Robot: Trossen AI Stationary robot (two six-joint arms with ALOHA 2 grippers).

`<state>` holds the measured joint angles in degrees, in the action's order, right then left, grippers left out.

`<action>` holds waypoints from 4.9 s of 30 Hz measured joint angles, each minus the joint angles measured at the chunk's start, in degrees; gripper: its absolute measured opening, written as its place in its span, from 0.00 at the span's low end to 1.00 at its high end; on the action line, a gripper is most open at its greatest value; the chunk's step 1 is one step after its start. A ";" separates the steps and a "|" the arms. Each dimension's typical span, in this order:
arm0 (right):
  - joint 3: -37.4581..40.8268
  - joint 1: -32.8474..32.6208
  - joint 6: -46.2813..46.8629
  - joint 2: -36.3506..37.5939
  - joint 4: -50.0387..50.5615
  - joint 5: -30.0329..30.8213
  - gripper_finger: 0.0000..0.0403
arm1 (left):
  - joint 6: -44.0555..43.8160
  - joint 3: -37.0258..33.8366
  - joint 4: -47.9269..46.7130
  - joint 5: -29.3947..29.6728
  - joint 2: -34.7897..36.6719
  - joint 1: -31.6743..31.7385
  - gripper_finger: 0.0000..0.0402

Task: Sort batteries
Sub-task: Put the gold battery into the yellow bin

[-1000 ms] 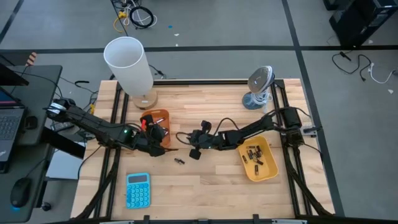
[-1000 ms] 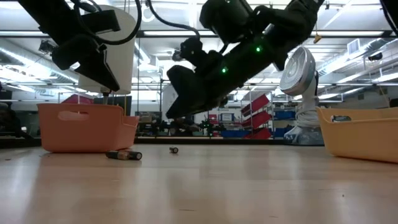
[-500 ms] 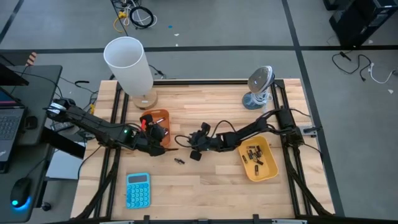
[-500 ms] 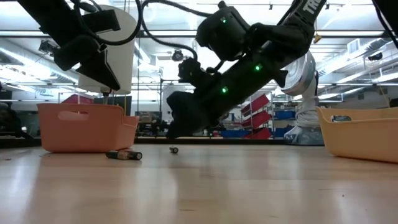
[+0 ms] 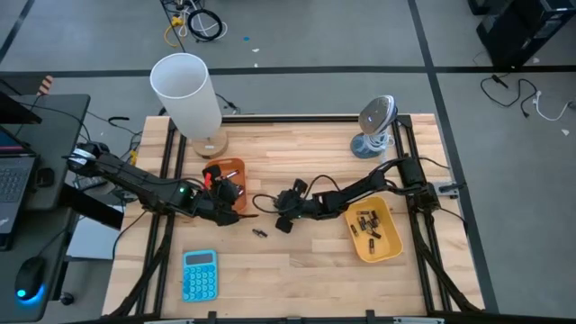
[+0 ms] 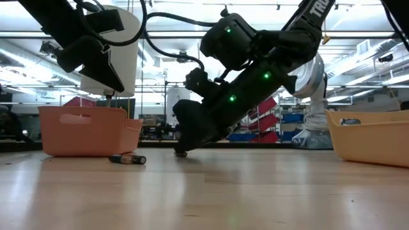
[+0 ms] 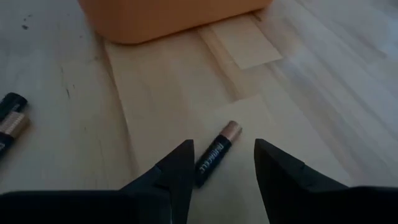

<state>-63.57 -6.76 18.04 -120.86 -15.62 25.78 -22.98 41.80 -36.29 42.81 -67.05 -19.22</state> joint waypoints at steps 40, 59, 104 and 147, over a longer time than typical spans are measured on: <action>0.19 1.69 1.49 1.65 3.92 -9.06 0.03 | 0.14 0.00 0.14 0.11 0.00 0.00 0.19; 2.55 -1.20 0.06 22.47 20.11 -9.97 0.03 | 0.04 0.00 0.15 0.09 -0.02 0.00 0.19; 29.88 -30.36 52.94 61.40 68.43 -11.98 0.06 | 0.22 0.00 0.46 1.07 -0.02 0.00 0.19; 29.83 -28.53 44.45 59.08 45.65 -0.29 0.25 | 0.39 0.00 0.56 1.18 -0.02 0.00 0.19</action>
<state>-33.74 -35.29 62.49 -61.78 30.03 25.50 -22.59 41.80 -35.73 43.99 -67.07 -19.22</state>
